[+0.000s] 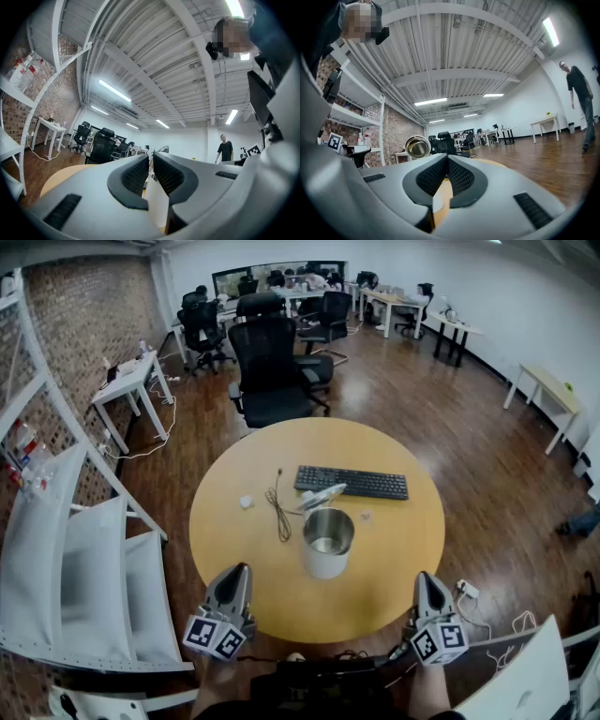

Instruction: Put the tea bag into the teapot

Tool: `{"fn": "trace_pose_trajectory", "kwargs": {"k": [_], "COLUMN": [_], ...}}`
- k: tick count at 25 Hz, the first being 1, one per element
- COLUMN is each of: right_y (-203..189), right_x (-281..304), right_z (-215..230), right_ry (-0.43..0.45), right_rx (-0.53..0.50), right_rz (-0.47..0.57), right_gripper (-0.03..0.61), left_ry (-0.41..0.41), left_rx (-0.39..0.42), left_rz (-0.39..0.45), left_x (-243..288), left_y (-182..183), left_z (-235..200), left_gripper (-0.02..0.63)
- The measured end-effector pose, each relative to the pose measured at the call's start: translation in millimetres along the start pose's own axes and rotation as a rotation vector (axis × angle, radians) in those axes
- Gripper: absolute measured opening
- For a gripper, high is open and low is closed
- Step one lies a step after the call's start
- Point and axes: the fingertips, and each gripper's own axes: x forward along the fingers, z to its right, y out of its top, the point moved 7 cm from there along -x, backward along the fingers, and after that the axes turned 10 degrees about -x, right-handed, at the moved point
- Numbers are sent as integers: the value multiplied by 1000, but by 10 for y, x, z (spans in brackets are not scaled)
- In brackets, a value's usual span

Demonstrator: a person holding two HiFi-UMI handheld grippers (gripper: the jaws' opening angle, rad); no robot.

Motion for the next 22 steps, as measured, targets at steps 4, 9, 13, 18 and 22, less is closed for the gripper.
{"fn": "trace_pose_trajectory", "kwargs": {"k": [4,9,13,18,22], "right_y": [-153,-11,4,1,-68], "right_x": [193,398,547,773,987], "right_z": [-86,-280,-320,-148,43], "right_ry": [32,14,15,34,41], "right_rx": [16,-10,-34,-29,-73], "right_rz": [-17,-5,-22,-30,-58], "right_gripper": [2,2,2,2,3], "left_ry": [14,7,12,43,38], "left_rx": [17,24,18,-4,5], "left_rz": [12,15,20,38,35], "left_x": [-49,-27,73,233,462], "left_y": [125,202,194,174,126], "left_z": [-185,-386,-454,-532,-515], "left_gripper": [26,26,26,26,26]}}
